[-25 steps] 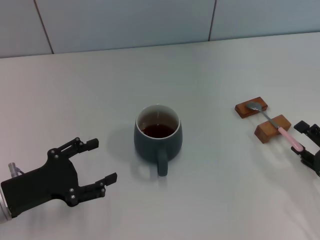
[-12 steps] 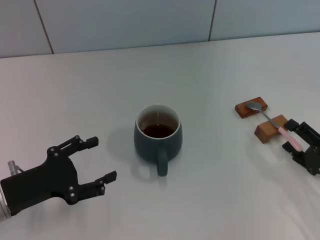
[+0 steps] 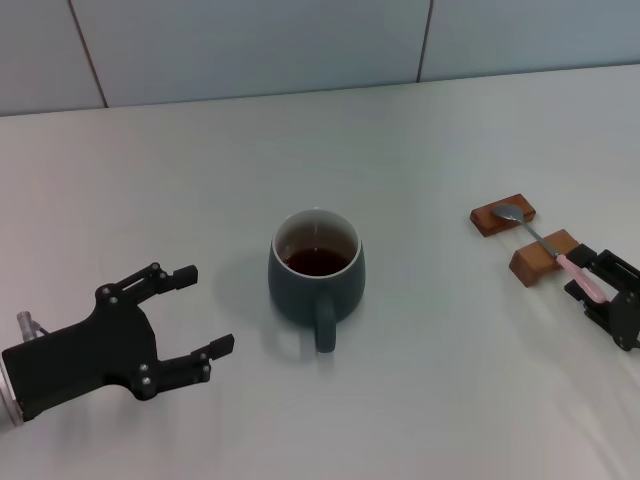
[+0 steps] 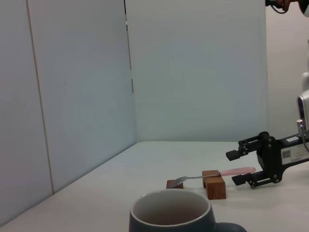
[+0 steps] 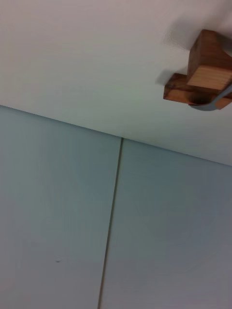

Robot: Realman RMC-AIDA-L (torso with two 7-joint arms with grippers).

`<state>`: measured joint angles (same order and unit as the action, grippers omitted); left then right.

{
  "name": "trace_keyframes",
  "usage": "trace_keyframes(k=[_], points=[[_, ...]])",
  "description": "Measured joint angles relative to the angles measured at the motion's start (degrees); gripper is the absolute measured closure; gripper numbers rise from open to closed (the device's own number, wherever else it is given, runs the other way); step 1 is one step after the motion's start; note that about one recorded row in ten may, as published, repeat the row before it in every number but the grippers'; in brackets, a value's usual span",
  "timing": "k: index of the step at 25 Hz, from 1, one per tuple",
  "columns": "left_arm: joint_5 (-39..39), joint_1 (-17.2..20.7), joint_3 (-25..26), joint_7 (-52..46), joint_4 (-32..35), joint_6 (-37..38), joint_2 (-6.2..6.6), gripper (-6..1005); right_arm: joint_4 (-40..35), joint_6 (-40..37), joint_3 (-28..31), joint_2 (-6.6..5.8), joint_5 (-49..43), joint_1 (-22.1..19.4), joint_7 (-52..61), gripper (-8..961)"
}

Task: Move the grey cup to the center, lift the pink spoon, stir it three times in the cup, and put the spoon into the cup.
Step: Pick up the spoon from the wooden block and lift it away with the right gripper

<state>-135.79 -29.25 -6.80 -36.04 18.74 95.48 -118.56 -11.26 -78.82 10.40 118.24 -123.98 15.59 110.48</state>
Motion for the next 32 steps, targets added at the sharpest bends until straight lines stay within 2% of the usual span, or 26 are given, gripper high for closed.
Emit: trace_keyframes(k=[7,32], points=[[0.0,-0.8,-0.1,-0.1,0.6,-0.2,-0.04,136,0.1,0.6,0.1,-0.02,0.1,0.1,0.1,399],[0.0,-1.7,-0.1,-0.8,1.3,-0.5,-0.02,136,0.3,2.1,-0.5,-0.02,-0.3,0.6,0.4,543]])
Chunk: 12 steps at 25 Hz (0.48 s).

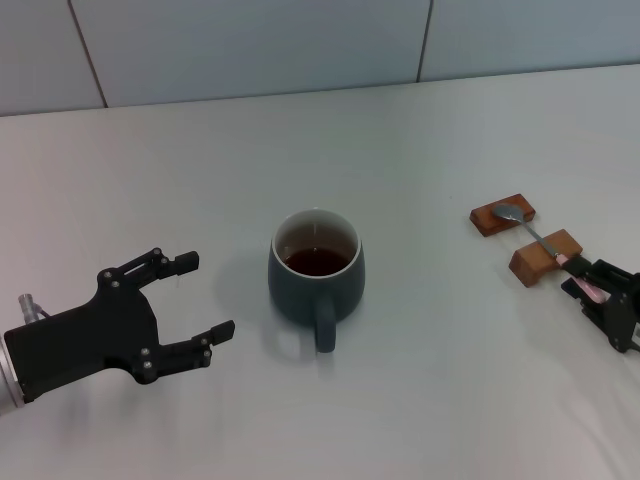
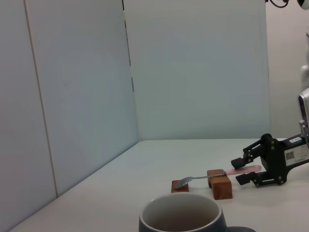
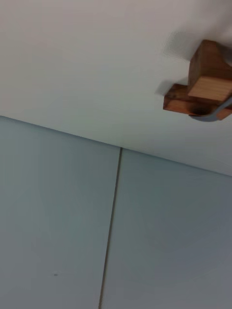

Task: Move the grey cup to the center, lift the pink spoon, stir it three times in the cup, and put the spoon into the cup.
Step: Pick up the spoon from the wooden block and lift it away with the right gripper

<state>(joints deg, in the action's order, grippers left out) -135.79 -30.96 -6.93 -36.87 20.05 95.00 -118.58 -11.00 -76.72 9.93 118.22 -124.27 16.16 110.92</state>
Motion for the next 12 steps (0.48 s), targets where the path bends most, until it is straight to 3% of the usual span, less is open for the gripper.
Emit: trace_keyframes(k=[2,5,12], points=[[0.0,0.0,0.0,0.0,0.0,0.0,0.01,136,0.0,-0.1,0.0,0.05,0.0,-0.1,0.0,544],[0.0,0.1,0.0,0.0,0.0,0.0,0.02,136,0.1,-0.1,-0.1,0.27,0.0,-0.1,-0.3,747],[0.0,0.4,0.0,0.0,0.0,0.4,0.02,136,0.0,-1.3,0.3,0.72,0.3,-0.8,-2.3,787]])
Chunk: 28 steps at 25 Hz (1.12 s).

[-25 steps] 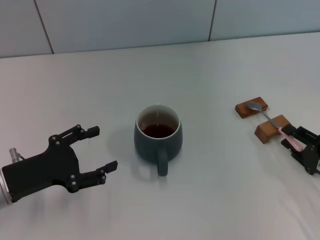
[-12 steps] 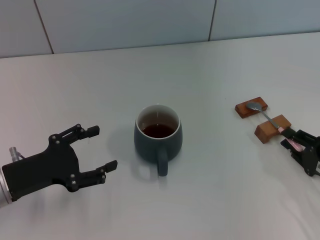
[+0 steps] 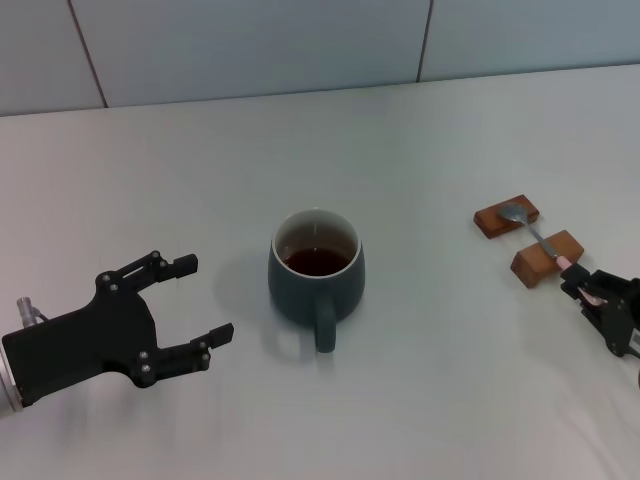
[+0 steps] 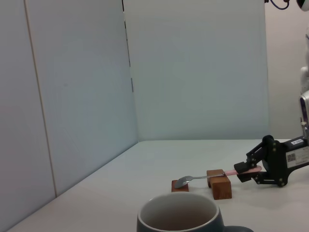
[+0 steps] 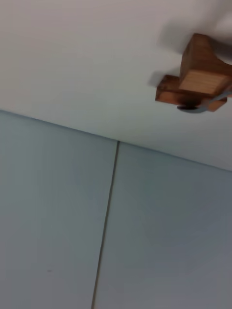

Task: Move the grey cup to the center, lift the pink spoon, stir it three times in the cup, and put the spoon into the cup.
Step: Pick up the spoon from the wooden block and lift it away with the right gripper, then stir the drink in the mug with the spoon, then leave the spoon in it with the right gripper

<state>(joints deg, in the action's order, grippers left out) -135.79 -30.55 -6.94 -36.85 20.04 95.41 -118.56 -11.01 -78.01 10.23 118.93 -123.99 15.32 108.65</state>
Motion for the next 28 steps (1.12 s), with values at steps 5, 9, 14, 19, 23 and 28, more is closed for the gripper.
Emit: trace_keyframes(k=[5,9,14,19,23,28], points=[[0.0,0.1,0.0,0.0,0.0,0.4,-0.05,136,-0.2,-7.3,1.6,0.1,2.8,-1.2,-7.4,813],[0.0,0.2,0.2,0.0,-0.1,0.5,-0.12,136,-2.5,-15.3,2.0,0.07,7.1,-1.6,-13.9,824],[0.1,0.3,0.3,0.1,-0.3,0.6,-0.18,136,-7.2,-21.8,0.5,-0.01,7.9,0.2,-19.4,837],[0.3,0.2,0.4,0.1,-0.5,0.8,-0.18,136,-10.9,-30.7,-3.8,0.12,7.8,2.4,-29.4,837],[1.3,0.3,0.4,0.3,-0.6,1.2,-0.18,136,-14.4,-38.5,-5.3,0.35,7.9,2.7,-35.8,837],[2.0,0.4,0.4,0.2,-0.7,1.5,-0.18,136,-23.8,-43.0,-5.5,0.45,10.6,3.0,-33.6,837]])
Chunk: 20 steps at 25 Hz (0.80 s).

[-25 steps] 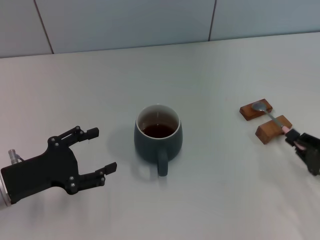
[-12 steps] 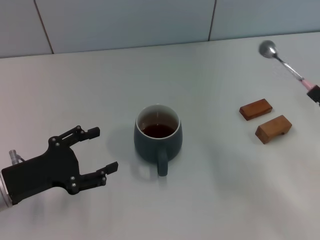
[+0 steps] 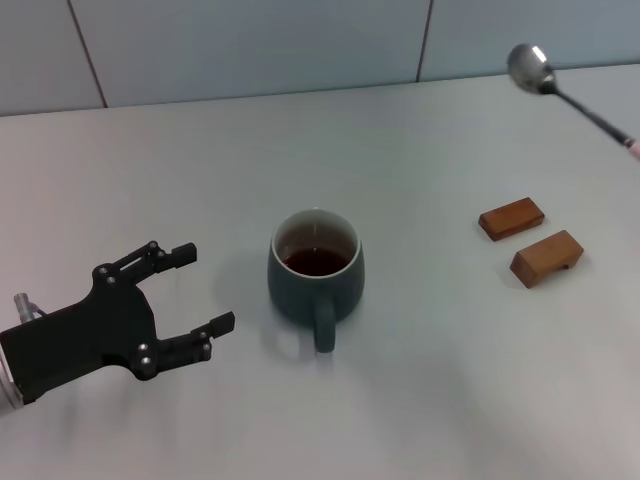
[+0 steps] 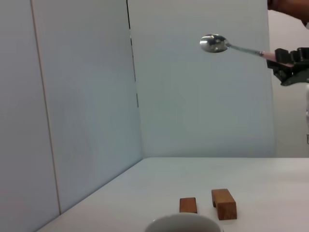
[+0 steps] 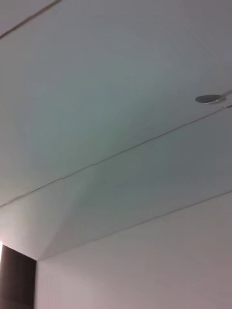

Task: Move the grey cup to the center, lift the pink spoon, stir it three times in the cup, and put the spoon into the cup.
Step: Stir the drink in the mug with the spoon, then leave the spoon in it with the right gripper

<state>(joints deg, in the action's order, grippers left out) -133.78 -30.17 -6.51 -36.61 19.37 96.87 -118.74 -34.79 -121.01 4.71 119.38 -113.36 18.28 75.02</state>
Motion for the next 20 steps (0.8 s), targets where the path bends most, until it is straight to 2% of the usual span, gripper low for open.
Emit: trace_keyframes(k=[2,8,13,20], points=[[0.2,0.1,0.0,0.0,0.0,0.2,0.0,136,-5.4,-0.6,-0.9,-0.03,0.5,1.0,2.1,837],[1.5,0.1,0.1,0.0,-0.1,0.3,0.0,136,-23.2,-0.8,-9.4,0.2,1.0,4.5,11.4,838],[1.8,0.3,0.1,0.1,-0.3,0.3,0.0,136,-42.0,0.1,-20.0,0.03,1.1,6.0,27.3,838],[1.9,0.4,-0.2,0.2,-0.8,0.2,0.0,136,-64.3,-0.1,-34.8,-0.18,-1.0,5.2,41.1,838]])
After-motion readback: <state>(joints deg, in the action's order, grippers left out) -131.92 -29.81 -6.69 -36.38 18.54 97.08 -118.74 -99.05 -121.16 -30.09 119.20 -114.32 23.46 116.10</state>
